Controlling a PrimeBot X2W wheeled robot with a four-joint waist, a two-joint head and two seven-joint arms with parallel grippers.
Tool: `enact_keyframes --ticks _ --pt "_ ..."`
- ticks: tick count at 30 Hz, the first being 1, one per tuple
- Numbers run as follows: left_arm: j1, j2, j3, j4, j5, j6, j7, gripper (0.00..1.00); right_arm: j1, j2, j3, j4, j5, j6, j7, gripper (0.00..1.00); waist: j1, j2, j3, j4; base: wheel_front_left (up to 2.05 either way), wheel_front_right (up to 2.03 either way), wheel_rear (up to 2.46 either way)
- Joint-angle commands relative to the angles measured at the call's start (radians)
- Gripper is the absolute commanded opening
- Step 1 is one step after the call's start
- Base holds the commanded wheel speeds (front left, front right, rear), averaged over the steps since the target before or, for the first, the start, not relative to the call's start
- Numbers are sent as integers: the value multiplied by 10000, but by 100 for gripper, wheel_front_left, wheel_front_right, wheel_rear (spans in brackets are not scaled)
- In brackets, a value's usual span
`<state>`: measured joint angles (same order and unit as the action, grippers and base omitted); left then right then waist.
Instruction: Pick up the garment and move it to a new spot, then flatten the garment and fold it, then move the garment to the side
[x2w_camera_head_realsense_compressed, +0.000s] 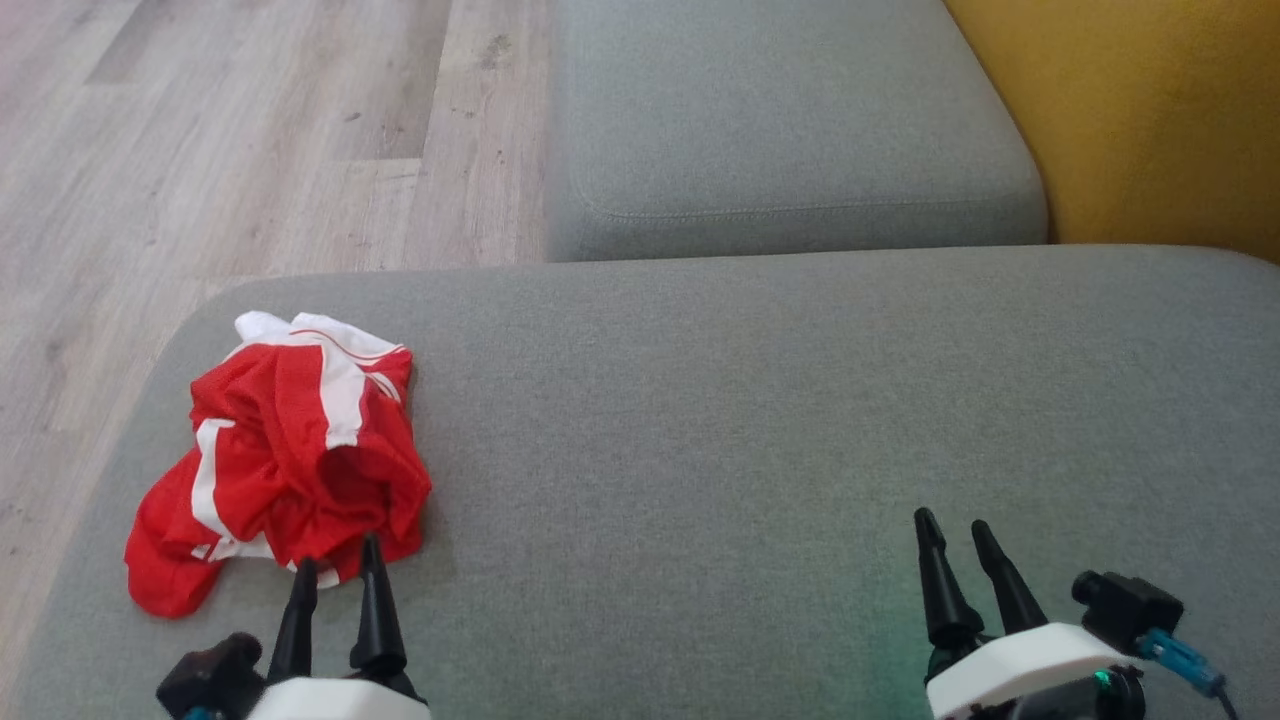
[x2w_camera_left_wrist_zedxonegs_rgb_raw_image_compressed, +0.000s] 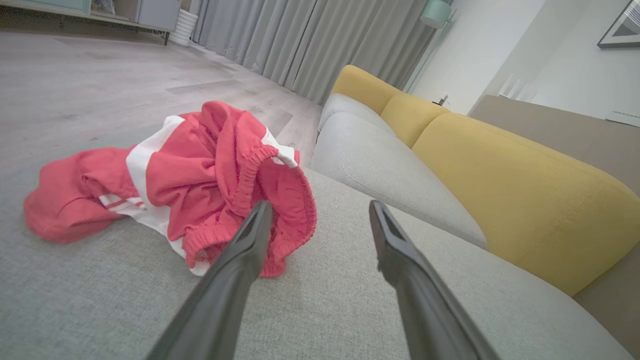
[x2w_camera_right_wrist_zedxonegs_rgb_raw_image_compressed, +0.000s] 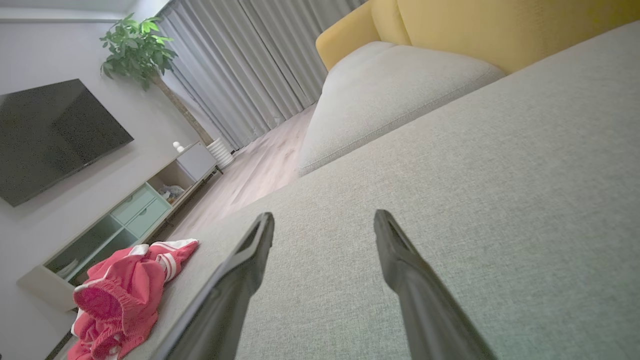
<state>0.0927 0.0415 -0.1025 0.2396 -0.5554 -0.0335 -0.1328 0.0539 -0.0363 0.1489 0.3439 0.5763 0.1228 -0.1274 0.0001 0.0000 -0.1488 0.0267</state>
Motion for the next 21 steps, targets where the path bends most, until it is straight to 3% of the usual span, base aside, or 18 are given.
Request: enact_keyframes --ticks 1,21 --pt "-277 62 76 -419 414 76 -152 100 -325 -92 262 -275 -409 55 -191 100 -1 0 -42 7 0 0 0" --pt "25 159 -274 -184 3073 461 -746 100 -26 -117 204 51 -3182 67 -792 100 -1 0 -454 -12 0 0 0"
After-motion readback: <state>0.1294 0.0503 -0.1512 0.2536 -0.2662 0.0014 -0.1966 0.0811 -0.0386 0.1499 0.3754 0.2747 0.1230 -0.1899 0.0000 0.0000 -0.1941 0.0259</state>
